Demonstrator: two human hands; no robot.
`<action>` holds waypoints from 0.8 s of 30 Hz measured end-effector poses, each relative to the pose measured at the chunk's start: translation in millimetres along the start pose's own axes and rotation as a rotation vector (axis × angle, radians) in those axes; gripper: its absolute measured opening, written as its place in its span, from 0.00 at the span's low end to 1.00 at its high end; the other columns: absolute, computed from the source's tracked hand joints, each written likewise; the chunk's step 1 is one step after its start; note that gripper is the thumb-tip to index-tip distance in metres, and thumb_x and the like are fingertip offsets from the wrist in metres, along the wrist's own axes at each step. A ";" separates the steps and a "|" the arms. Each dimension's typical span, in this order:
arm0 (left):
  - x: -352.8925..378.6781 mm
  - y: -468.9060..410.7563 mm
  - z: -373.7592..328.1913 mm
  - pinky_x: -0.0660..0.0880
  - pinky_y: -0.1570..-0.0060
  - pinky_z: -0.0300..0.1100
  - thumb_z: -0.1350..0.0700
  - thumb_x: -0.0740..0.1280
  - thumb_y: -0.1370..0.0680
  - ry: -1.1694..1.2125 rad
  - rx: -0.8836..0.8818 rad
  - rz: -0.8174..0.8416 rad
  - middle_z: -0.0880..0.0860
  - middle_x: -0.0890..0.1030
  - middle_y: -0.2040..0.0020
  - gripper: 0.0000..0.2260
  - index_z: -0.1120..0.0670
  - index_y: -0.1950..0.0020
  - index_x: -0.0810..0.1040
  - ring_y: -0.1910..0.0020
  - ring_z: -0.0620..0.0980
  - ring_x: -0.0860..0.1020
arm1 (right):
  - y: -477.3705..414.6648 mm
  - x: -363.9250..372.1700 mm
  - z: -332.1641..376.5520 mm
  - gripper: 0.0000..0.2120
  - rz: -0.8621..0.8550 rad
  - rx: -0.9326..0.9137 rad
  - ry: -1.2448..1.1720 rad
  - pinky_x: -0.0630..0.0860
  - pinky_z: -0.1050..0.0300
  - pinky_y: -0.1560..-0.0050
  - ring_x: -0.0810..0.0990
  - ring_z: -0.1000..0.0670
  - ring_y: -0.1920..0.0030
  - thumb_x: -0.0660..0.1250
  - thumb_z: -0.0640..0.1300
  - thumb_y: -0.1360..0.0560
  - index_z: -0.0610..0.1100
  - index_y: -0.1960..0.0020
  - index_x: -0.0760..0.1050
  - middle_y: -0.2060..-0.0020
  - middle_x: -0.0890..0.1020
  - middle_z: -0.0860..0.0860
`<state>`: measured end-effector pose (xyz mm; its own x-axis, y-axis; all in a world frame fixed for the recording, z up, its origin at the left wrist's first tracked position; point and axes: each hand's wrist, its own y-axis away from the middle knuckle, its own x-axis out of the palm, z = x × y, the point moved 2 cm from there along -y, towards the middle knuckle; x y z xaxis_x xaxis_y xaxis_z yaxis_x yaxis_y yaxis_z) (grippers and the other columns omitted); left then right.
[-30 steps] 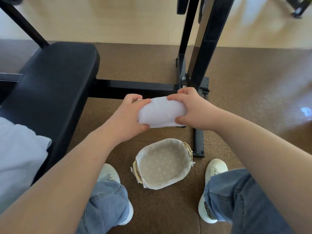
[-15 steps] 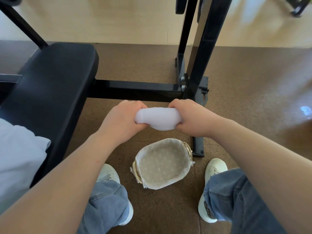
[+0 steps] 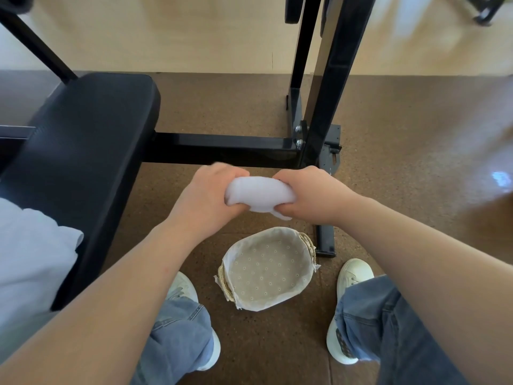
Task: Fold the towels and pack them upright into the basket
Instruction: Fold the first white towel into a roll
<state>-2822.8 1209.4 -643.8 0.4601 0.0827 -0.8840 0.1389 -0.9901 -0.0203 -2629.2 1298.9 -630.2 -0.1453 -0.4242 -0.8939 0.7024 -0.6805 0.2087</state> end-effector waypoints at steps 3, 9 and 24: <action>3.1 3.0 0.6 0.64 0.41 0.39 0.49 0.79 0.29 0.028 -0.075 -0.124 0.52 0.64 0.29 0.33 0.46 0.28 0.69 0.33 0.50 0.63 | -4.2 -0.2 -1.5 0.16 -0.149 0.133 0.007 0.77 0.56 0.59 0.80 0.51 0.57 0.69 0.51 0.23 0.50 0.36 0.75 0.54 0.82 0.53; 14.8 7.5 -27.0 0.73 0.52 0.27 0.55 0.71 0.20 0.348 -0.057 -0.093 0.44 0.79 0.45 0.17 0.51 0.32 0.76 0.51 0.37 0.78 | -3.7 6.5 10.9 0.15 -0.356 0.217 0.023 0.70 0.53 0.62 0.77 0.47 0.57 0.68 0.52 0.24 0.48 0.40 0.74 0.55 0.76 0.51; 1.3 -0.1 -9.3 0.81 0.42 0.60 0.48 0.70 0.20 1.360 -0.706 -0.037 0.55 0.84 0.40 0.21 0.53 0.29 0.74 0.44 0.57 0.85 | 7.0 18.1 48.2 0.10 -0.406 -0.152 -0.344 0.74 0.60 0.51 0.77 0.57 0.53 0.68 0.52 0.20 0.49 0.43 0.82 0.51 0.80 0.55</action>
<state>-2814.1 1210.7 -640.6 0.8212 0.5330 0.2038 0.3626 -0.7632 0.5348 -2660.5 1257.6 -625.7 -0.6271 -0.3336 -0.7039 0.6311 -0.7473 -0.2081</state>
